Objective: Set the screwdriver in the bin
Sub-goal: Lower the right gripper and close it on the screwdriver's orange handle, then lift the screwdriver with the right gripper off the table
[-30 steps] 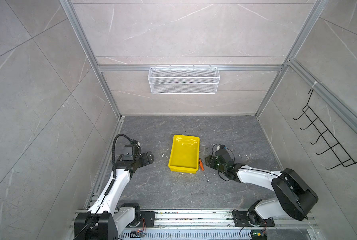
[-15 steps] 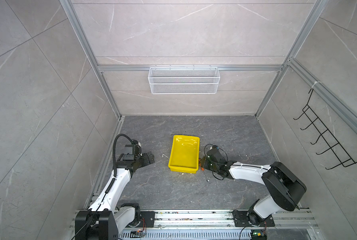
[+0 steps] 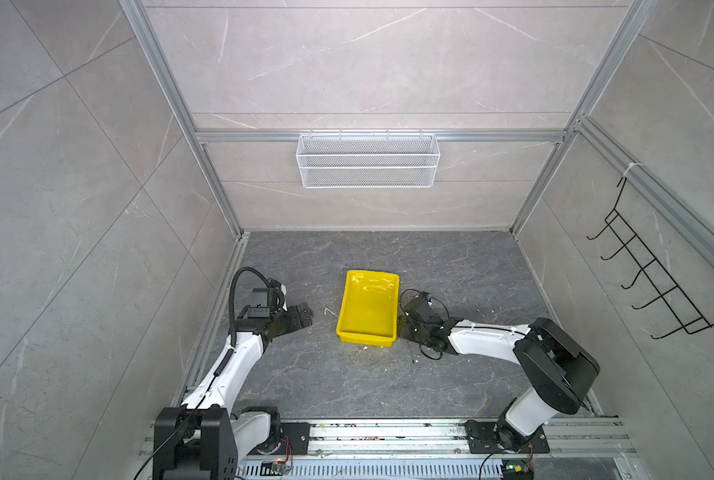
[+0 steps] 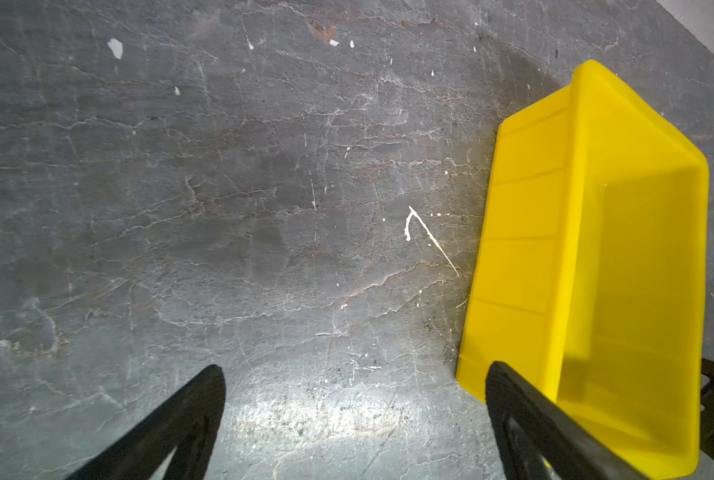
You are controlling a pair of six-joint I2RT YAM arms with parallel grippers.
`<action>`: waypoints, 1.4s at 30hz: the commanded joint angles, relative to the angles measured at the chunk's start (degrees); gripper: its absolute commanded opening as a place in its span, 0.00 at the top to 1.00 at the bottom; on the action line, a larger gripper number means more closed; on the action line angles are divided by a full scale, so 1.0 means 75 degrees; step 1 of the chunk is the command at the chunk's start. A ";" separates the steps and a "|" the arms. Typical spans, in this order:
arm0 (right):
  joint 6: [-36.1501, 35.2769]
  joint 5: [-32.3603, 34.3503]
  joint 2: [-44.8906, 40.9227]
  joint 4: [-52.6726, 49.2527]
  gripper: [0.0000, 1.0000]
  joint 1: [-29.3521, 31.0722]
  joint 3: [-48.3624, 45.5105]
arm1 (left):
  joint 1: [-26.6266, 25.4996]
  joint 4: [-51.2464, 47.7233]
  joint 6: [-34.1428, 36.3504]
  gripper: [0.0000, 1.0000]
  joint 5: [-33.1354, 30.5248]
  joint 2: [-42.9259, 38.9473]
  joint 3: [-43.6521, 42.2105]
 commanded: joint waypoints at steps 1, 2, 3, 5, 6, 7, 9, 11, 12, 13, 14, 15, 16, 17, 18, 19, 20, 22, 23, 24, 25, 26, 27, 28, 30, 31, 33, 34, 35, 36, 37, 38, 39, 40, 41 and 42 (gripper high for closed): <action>0.0188 0.0374 0.0294 -0.0693 0.51 0.0022 0.0341 | 0.0016 0.0254 0.0183 0.00 0.0590 0.0252 0.0236; 0.0229 0.0455 0.0337 -0.0810 0.54 0.0000 0.0391 | 0.0017 0.0229 0.0201 0.00 0.0637 0.0331 0.0273; 0.0262 0.0542 0.0364 -0.0918 0.56 -0.0030 0.0431 | 0.0017 0.0205 0.0196 0.00 0.0655 0.0411 0.0308; 0.0277 0.0673 0.0382 -0.1022 0.58 -0.0062 0.0443 | 0.0016 0.0208 0.0198 0.00 0.0681 0.0475 0.0334; 0.0292 0.0705 0.0382 -0.1073 0.59 -0.0106 0.0457 | 0.0017 0.0231 0.0217 0.00 0.0703 0.0467 0.0334; 0.0311 0.0691 0.0382 -0.1103 0.59 -0.0150 0.0458 | 0.0016 0.0240 0.0214 0.00 0.0723 0.0462 0.0334; 0.0380 0.0544 0.0357 -0.1118 0.60 -0.0290 0.0423 | 0.0011 0.0210 0.0225 0.00 0.0720 0.0464 0.0351; 0.0412 0.0542 0.0323 -0.1099 0.62 -0.0418 0.0326 | 0.0017 0.0257 0.0146 0.00 0.0722 0.0507 0.0439; 0.0416 0.0554 0.0301 -0.1081 0.64 -0.0486 0.0251 | 0.0013 0.0358 0.0066 0.00 0.0830 0.0555 0.0538; 0.0435 0.0577 0.0281 -0.1082 0.66 -0.0548 0.0208 | 0.0017 0.0426 -0.0032 0.00 0.0950 0.0620 0.0677; 0.0441 0.0560 0.0266 -0.1084 0.67 -0.0621 0.0160 | 0.0017 0.0510 -0.0196 0.00 0.1137 0.0713 0.0889; 0.0432 0.0541 0.0233 -0.1087 0.68 -0.0659 0.0116 | 0.0017 0.0723 -0.0410 0.00 0.1410 0.0812 0.1104; 0.0420 0.0548 0.0198 -0.1079 0.71 -0.0661 0.0059 | 0.0016 0.1007 -0.0652 0.00 0.1667 0.0897 0.1264; 0.0377 0.0562 0.0151 -0.1021 0.73 -0.0668 -0.0033 | 0.0014 0.1452 -0.0975 0.00 0.2000 0.0996 0.1397; 0.0322 0.0636 0.0102 -0.0989 0.76 -0.0670 -0.0116 | 0.0017 0.2012 -0.1312 0.00 0.2344 0.1113 0.1483; 0.0258 0.0720 0.0073 -0.1015 0.79 -0.0667 -0.0144 | 0.0011 0.2495 -0.1595 0.00 0.2570 0.1241 0.1557; 0.0095 0.0791 0.0014 -0.1103 0.80 -0.0675 -0.0152 | 0.0005 0.2980 -0.1869 0.00 0.2738 0.1386 0.1612; -0.0273 0.0851 -0.0197 -0.1417 0.93 -0.0628 -0.0105 | -0.0027 0.3769 -0.2222 0.00 0.2900 0.1700 0.1630; -0.0375 0.0948 -0.0414 -0.1585 0.99 -0.0557 -0.0113 | -0.0061 0.4002 -0.2264 0.00 0.2940 0.1867 0.1626; -0.0423 0.1132 -0.0693 -0.1747 0.99 -0.0431 -0.0173 | -0.0113 0.4098 -0.2166 0.00 0.3005 0.1987 0.1671; -0.0443 0.1222 -0.0928 -0.1815 0.99 -0.0335 -0.0245 | -0.0180 0.4088 -0.1987 0.00 0.3039 0.2096 0.1705; -0.0264 0.1341 -0.1175 -0.2039 0.99 -0.0215 -0.0310 | -0.0274 0.4052 -0.1695 0.00 0.3048 0.2175 0.1716; -0.0037 0.1429 -0.1369 -0.2242 0.99 -0.0100 -0.0380 | -0.0372 0.3973 -0.1334 0.00 0.3014 0.2242 0.1702; 0.0184 0.1460 -0.1496 -0.2384 0.99 -0.0021 -0.0456 | -0.0468 0.3897 -0.0991 0.00 0.2954 0.2310 0.1647; 0.1032 0.1744 -0.1700 -0.2874 0.99 0.0309 -0.0652 | -0.0602 0.3928 -0.0717 0.00 0.2577 0.2544 0.1377; 0.1420 0.1819 -0.1759 -0.2912 0.99 0.0455 -0.0771 | -0.0573 0.4015 -0.1029 0.00 0.2580 0.2704 0.1406; 0.1787 0.2082 -0.1778 -0.2885 0.99 0.0722 -0.0958 | -0.0523 0.3832 -0.1031 0.00 0.3278 0.3198 0.1914; 0.1736 0.2198 -0.1711 -0.2885 0.99 0.0752 -0.0892 | -0.0545 0.3826 -0.1020 0.00 0.3485 0.3379 0.2045; 0.1655 0.2355 -0.1580 -0.3039 0.99 0.0758 -0.0670 | -0.0546 0.3896 -0.1103 0.00 0.3681 0.3563 0.2133; 0.1672 0.2604 -0.1401 -0.3449 0.99 0.0747 -0.0298 | -0.0545 0.4002 -0.1244 0.00 0.3776 0.3725 0.2140; 0.1684 0.2791 -0.1226 -0.3861 0.99 0.0752 0.0061 | -0.0546 0.4105 -0.1399 0.00 0.3841 0.3860 0.2139; 0.1679 0.2946 -0.1048 -0.4235 0.99 0.0757 0.0495 | -0.0534 0.4253 -0.1548 0.00 0.3986 0.4012 0.2136; 0.1657 0.3014 -0.0884 -0.4457 0.99 0.0760 0.0817 | -0.0533 0.4386 -0.1664 0.00 0.4125 0.4133 0.2155; 0.1646 0.3026 -0.0722 -0.4642 0.99 0.0763 0.1091 | -0.0528 0.4490 -0.1760 0.00 0.4284 0.4261 0.2210; 0.1694 0.3006 -0.0582 -0.4714 0.99 0.0766 0.1268 | -0.0523 0.4591 -0.1838 0.00 0.4468 0.4366 0.2267; 0.1811 0.2969 -0.0514 -0.4781 0.99 0.0763 0.1344 | -0.0530 0.4646 -0.1877 0.00 0.4621 0.4446 0.2327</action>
